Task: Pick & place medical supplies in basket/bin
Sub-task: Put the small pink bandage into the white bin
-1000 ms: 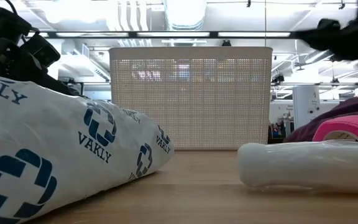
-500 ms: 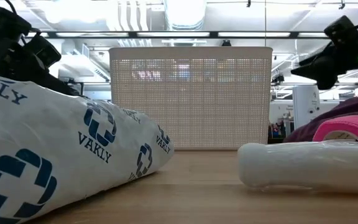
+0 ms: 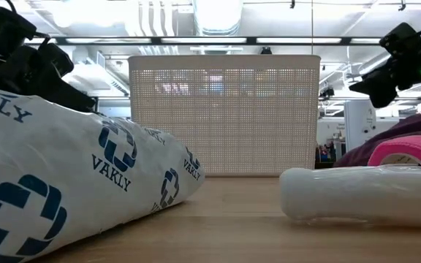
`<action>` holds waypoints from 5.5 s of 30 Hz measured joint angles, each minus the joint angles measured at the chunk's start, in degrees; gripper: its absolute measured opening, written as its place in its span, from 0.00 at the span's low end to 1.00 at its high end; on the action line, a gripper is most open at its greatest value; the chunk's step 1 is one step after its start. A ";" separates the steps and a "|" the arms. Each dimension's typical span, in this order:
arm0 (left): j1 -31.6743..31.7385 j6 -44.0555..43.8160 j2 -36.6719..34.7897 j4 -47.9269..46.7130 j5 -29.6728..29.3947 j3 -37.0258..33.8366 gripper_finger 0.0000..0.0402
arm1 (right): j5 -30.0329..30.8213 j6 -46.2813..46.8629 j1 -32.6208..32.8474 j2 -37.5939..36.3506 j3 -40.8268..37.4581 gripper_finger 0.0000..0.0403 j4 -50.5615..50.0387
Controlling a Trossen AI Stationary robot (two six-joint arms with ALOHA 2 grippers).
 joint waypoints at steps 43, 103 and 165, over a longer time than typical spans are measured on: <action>-0.10 -38.03 0.33 18.51 -19.17 0.37 0.71 | -0.04 4.11 0.00 0.09 0.00 0.62 0.24; -0.15 -39.45 0.33 22.47 -17.35 0.39 0.71 | -49.97 -2.12 -2.01 0.02 0.02 0.62 14.87; -28.41 -17.59 39.13 -24.01 12.24 39.46 0.71 | -85.47 104.35 8.74 63.37 43.14 0.62 1.93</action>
